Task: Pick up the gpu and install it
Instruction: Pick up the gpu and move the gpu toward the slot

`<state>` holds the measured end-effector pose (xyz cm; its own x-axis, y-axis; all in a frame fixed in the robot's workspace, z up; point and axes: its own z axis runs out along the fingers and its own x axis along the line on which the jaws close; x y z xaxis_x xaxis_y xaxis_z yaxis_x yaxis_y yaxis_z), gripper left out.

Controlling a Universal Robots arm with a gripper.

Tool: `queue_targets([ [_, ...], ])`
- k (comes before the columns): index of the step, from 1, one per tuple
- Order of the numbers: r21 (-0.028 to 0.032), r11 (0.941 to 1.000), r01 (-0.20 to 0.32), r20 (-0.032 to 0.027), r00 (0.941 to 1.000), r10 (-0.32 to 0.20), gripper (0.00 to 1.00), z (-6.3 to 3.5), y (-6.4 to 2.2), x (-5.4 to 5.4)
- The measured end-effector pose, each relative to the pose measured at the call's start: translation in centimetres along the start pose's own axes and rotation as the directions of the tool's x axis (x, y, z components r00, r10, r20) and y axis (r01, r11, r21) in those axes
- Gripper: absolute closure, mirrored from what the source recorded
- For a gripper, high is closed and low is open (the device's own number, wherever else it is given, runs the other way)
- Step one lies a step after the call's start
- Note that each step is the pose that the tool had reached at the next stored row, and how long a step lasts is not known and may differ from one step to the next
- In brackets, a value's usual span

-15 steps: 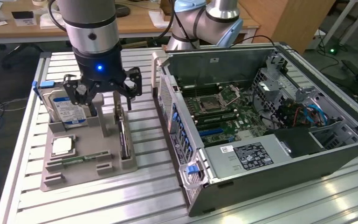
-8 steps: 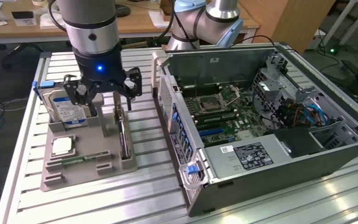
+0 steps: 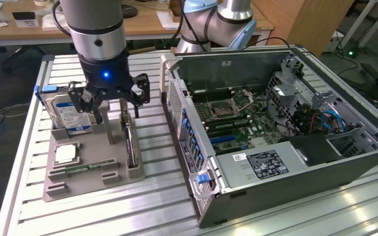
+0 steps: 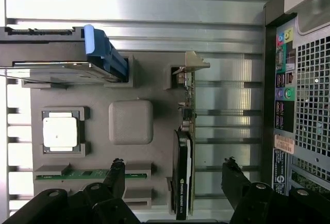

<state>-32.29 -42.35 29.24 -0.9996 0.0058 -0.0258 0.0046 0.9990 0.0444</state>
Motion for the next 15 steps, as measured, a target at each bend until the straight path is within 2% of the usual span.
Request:
queue_targets([
  [6,-0.0002,1.0,0.0,0.0002,1.0,0.0,0.16,0.08,0.01,0.0],
  [9,0.0,1.0,0.001,0.0,1.0,-0.001,0.16,0.47,-0.08,-0.2],
  [15,0.0007,1.0,0.007,-0.0056,1.0,-0.007,0.16,1.39,-0.5,-0.5],
])
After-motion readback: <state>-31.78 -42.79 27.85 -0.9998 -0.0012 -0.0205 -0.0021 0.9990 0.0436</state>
